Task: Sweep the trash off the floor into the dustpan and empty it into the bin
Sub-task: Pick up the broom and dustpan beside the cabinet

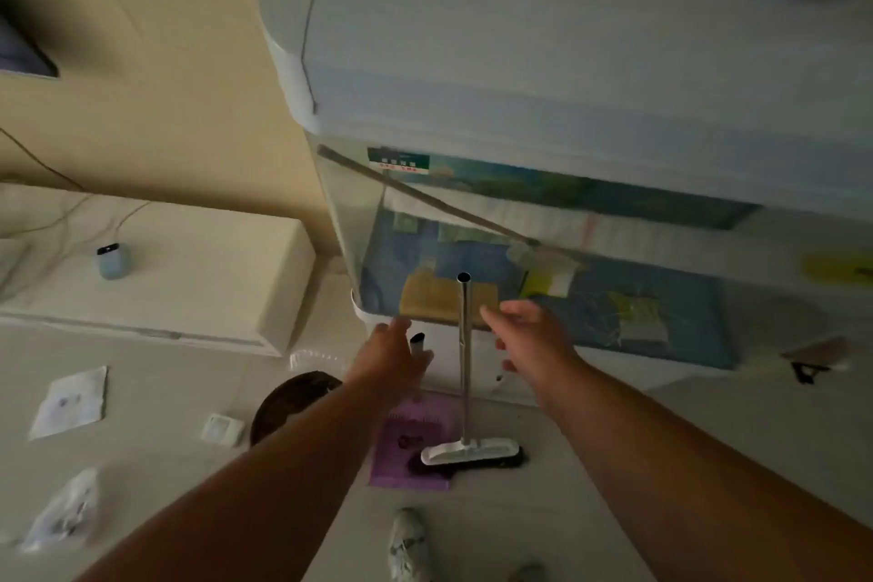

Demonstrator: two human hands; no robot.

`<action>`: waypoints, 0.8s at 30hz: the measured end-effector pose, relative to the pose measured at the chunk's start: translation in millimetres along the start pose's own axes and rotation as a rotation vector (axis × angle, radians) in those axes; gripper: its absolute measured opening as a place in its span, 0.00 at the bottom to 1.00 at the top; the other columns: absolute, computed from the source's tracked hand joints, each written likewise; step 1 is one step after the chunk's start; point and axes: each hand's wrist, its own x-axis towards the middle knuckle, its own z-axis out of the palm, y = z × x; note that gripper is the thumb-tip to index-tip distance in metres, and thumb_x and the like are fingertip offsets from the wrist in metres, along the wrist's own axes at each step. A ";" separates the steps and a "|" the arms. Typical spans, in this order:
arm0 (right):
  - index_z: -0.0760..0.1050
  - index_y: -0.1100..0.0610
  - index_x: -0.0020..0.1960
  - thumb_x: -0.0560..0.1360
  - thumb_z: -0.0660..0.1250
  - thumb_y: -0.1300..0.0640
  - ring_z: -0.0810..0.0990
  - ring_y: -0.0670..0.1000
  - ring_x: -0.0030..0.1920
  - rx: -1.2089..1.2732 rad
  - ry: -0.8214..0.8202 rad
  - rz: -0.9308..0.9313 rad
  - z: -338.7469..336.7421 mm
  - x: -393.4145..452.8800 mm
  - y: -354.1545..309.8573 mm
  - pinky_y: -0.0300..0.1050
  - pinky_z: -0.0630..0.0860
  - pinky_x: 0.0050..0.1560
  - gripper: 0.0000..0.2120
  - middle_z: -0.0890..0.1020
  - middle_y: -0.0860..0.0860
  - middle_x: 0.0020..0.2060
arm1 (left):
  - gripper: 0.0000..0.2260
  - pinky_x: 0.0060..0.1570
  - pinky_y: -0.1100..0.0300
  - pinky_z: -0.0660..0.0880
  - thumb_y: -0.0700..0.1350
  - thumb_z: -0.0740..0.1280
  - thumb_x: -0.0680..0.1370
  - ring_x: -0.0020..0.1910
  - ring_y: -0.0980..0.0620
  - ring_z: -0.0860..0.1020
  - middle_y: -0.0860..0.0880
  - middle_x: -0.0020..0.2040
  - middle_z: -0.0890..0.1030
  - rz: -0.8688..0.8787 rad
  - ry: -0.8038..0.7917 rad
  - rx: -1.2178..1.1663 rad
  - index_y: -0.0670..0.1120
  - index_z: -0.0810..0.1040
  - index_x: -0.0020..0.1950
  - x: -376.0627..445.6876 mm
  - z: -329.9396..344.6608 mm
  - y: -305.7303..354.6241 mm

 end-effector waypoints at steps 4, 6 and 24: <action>0.72 0.52 0.73 0.62 0.68 0.28 0.82 0.54 0.61 -0.049 -0.016 0.003 15.3 14.0 -12.4 0.59 0.81 0.61 0.46 0.82 0.52 0.63 | 0.31 0.69 0.41 0.79 0.52 0.73 0.80 0.73 0.38 0.78 0.43 0.77 0.76 0.089 -0.075 0.165 0.50 0.69 0.81 31.7 9.7 -3.3; 0.68 0.54 0.77 0.66 0.69 0.29 0.85 0.52 0.54 -0.050 -0.056 0.032 23.4 24.0 -14.4 0.51 0.83 0.51 0.47 0.84 0.53 0.58 | 0.30 0.68 0.42 0.79 0.52 0.73 0.80 0.72 0.39 0.79 0.43 0.75 0.79 0.100 -0.117 0.221 0.49 0.70 0.81 44.0 18.6 -6.8; 0.71 0.45 0.65 0.79 0.65 0.36 0.90 0.58 0.39 -0.015 -0.391 0.062 50.2 40.6 -25.6 0.36 0.68 0.25 0.19 0.87 0.55 0.48 | 0.13 0.58 0.47 0.84 0.39 0.63 0.84 0.59 0.41 0.84 0.42 0.60 0.84 0.211 -0.293 0.524 0.42 0.79 0.68 44.4 67.4 -8.4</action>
